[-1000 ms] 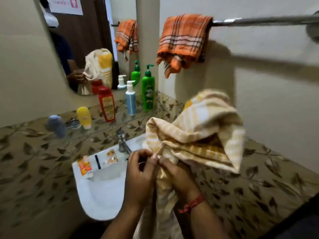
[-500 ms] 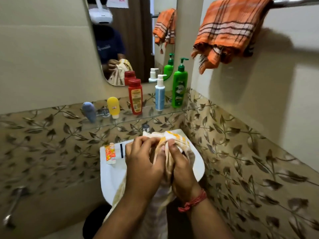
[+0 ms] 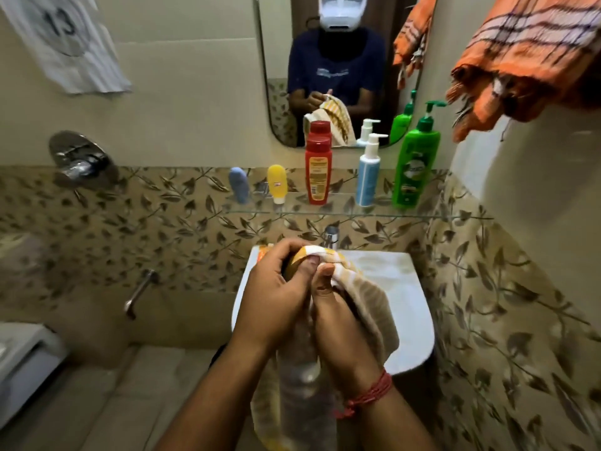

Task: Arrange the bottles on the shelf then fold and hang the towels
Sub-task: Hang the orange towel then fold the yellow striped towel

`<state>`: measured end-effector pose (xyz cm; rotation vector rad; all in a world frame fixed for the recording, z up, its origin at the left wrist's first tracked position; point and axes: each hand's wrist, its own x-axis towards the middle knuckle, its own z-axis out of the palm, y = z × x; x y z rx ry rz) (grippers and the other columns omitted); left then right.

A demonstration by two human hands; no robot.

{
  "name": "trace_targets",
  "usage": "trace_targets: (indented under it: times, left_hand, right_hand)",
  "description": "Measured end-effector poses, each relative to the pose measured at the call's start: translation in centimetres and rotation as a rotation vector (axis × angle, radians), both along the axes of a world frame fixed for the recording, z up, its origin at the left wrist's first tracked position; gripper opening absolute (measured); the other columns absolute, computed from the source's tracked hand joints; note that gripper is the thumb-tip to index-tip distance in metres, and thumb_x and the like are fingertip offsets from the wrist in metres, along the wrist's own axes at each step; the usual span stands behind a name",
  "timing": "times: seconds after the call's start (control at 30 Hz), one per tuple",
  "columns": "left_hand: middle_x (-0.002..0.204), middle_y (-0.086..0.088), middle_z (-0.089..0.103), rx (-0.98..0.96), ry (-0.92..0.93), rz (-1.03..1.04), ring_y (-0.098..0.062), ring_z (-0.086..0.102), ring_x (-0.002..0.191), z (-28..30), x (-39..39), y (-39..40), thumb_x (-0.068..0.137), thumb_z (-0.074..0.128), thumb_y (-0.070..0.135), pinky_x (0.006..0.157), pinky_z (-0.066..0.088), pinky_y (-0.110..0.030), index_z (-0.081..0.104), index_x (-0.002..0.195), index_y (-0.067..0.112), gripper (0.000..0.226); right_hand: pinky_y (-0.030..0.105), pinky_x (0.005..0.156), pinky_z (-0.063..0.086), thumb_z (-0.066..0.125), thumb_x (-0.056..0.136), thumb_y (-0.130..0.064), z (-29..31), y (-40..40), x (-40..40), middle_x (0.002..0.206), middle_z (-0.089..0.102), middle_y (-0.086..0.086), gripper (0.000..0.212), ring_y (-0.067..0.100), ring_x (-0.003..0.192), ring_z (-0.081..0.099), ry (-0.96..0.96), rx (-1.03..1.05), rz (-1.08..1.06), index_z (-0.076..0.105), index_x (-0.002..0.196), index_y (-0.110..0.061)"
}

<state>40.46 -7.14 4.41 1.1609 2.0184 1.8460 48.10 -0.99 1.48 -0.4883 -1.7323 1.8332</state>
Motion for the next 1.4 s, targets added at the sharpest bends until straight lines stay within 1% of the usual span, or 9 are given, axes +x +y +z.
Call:
trace_targets:
  times: [0.1, 0.17, 0.3, 0.5, 0.6, 0.7, 0.87, 1.23, 1.4]
  left_hand:
    - [0.106, 0.016, 0.060, -0.140, 0.168, -0.028, 0.000, 0.060, 0.105, -0.2, 0.3, -0.8, 0.095, 0.065, 0.038, 0.092, 0.047, -0.017, 0.068, 0.111, 0.034, 0.017]
    - [0.110, 0.013, 0.056, -0.179, 0.216, -0.076, -0.002, 0.059, 0.107, -0.4, 0.4, -1.0, 0.096, 0.062, 0.036, 0.094, 0.048, -0.020, 0.067, 0.118, 0.031, 0.023]
    - [0.103, 0.004, 0.066, -0.153, 0.288, -0.027, -0.014, 0.063, 0.101, 0.1, -0.4, -0.7, 0.093, 0.058, 0.032, 0.088, 0.051, -0.043, 0.069, 0.111, 0.015, 0.026]
    - [0.099, 0.000, 0.067, -0.039, 0.245, -0.007, -0.011, 0.064, 0.092, 2.1, -1.9, -1.6, 0.091, 0.056, 0.021, 0.081, 0.053, -0.029, 0.069, 0.107, 0.012, 0.023]
    - [0.099, 0.006, 0.065, -0.051, 0.262, -0.144, -0.008, 0.063, 0.093, 3.8, -2.3, -2.6, 0.096, 0.058, 0.021, 0.081, 0.052, -0.024, 0.068, 0.111, 0.015, 0.019]
    - [0.100, 0.002, 0.066, -0.023, 0.257, -0.276, -0.015, 0.065, 0.097, 5.5, -2.2, -3.2, 0.094, 0.056, 0.014, 0.086, 0.055, -0.034, 0.068, 0.111, 0.013, 0.021]
    - [0.096, 0.000, 0.067, -0.029, 0.288, -0.307, -0.017, 0.066, 0.093, 6.5, -2.9, -3.9, 0.088, 0.063, 0.022, 0.084, 0.058, -0.040, 0.071, 0.105, 0.013, 0.021]
    - [0.075, 0.007, 0.066, -0.026, 0.073, -0.136, -0.007, 0.059, 0.072, 5.1, -7.9, -8.5, 0.087, 0.071, 0.010, 0.064, 0.045, -0.019, 0.070, 0.076, 0.030, 0.022]
    - [0.087, 0.004, 0.073, 0.013, 0.214, -0.178, -0.008, 0.067, 0.081, 7.3, -6.3, -7.4, 0.089, 0.070, 0.005, 0.069, 0.053, -0.017, 0.073, 0.094, 0.019, 0.016]
  right_hand:
    - [0.045, 0.104, 0.050, 0.057, 0.088, -0.063, 0.2, -0.5, -0.5, 0.108, 0.075, 0.004, 0.047, 0.019, 0.111, 0.068, 0.226, -0.246, -0.074, 0.074, 0.101, -0.021]
    - [0.048, 0.103, 0.049, 0.072, 0.060, -0.076, 0.9, -0.5, -0.7, 0.115, 0.071, 0.018, 0.088, 0.030, 0.112, 0.067, 0.315, -0.392, -0.073, 0.068, 0.114, -0.006]
    - [0.037, 0.101, 0.051, 0.070, 0.046, -0.087, 1.0, -0.4, -0.9, 0.112, 0.074, 0.003, 0.103, 0.014, 0.110, 0.068, 0.260, -0.368, -0.031, 0.065, 0.118, -0.014]
    - [0.038, 0.094, 0.053, 0.051, 0.090, -0.060, 5.1, 1.1, 2.0, 0.104, 0.075, -0.011, 0.041, 0.000, 0.101, 0.067, -0.122, 0.487, 0.062, 0.072, 0.108, -0.030]
    - [0.038, 0.069, 0.057, 0.060, 0.094, -0.040, 7.5, 1.2, 3.9, 0.082, 0.071, -0.008, 0.017, 0.005, 0.078, 0.066, -0.047, 0.762, -0.376, 0.070, 0.094, -0.027]
    - [0.030, 0.096, 0.044, 0.058, 0.089, -0.050, 9.0, 0.9, 3.5, 0.126, 0.054, -0.009, 0.041, 0.011, 0.119, 0.046, -0.161, 1.025, -0.464, 0.059, 0.127, -0.032]
    - [0.040, 0.078, 0.054, 0.061, 0.091, -0.043, 10.7, 1.1, 3.3, 0.095, 0.070, -0.009, 0.024, 0.007, 0.090, 0.064, -0.190, 0.882, -0.102, 0.068, 0.107, -0.026]
    - [0.028, 0.059, 0.043, 0.055, 0.099, -0.029, 11.3, 0.6, 4.2, 0.073, 0.060, -0.004, 0.020, 0.003, 0.066, 0.054, -0.066, 0.699, -0.661, 0.059, 0.084, -0.016]
    - [0.020, 0.060, 0.045, 0.064, 0.092, -0.031, 12.5, -1.0, 2.4, 0.079, 0.060, -0.002, 0.012, 0.000, 0.064, 0.054, -0.196, 0.662, -0.234, 0.060, 0.098, -0.022]
